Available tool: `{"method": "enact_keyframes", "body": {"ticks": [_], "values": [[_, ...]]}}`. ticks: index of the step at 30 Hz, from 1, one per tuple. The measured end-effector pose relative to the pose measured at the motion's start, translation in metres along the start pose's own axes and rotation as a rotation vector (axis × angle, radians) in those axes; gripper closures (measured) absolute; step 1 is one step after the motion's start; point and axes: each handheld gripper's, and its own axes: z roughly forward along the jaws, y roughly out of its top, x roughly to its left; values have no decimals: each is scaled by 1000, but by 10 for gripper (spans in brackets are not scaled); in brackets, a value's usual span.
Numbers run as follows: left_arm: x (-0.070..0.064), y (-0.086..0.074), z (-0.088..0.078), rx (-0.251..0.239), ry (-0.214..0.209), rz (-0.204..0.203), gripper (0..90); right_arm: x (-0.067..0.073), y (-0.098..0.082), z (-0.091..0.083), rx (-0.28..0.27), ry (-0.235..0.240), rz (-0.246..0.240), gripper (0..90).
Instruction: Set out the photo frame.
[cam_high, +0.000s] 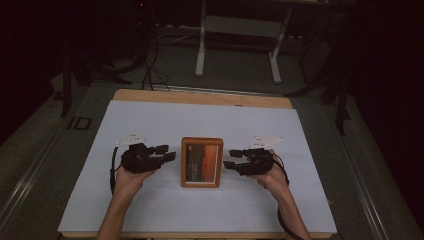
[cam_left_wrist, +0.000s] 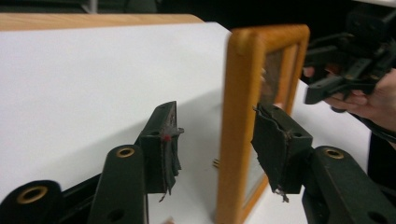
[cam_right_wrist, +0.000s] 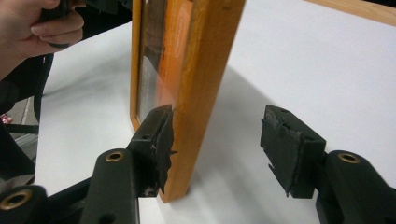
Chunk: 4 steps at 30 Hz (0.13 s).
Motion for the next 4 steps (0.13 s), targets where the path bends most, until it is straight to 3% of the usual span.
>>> {"method": "enact_keyframes", "body": {"ticks": [4], "values": [[8,0,-9,-3,63,-12,515,-5,-1,-11,1,-17,4,426]]}}
